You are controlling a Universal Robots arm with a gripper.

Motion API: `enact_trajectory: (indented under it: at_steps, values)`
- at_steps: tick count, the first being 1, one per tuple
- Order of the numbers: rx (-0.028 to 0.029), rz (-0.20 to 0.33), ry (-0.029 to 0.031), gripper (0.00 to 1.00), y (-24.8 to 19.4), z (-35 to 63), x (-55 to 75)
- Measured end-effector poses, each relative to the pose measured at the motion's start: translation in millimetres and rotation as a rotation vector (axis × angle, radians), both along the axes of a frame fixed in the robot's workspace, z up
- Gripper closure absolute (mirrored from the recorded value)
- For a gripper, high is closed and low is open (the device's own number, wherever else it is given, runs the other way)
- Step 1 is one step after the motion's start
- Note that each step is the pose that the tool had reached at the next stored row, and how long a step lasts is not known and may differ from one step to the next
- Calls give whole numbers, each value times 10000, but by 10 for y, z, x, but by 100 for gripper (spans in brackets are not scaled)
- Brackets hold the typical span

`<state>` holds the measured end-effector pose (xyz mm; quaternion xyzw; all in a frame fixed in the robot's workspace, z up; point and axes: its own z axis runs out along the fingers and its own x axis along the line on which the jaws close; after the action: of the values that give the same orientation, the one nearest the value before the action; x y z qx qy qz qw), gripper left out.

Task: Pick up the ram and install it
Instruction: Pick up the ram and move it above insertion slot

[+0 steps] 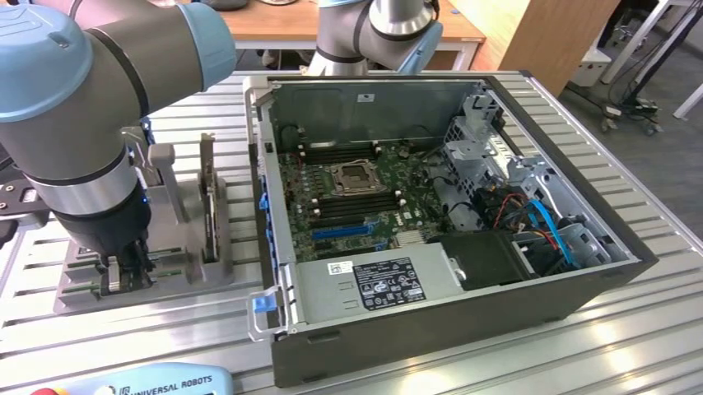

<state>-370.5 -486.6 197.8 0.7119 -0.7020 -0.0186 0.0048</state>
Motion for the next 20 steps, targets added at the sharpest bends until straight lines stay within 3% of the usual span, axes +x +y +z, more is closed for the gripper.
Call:
enact_trajectory:
  at_steps: [6, 7, 20]
  values:
    - [0, -1, 0, 71, 0, 0, 0]
    - [0, 0, 0, 78, 0, 0, 0]
    - [0, 82, 0, 78, 0, 0, 0]
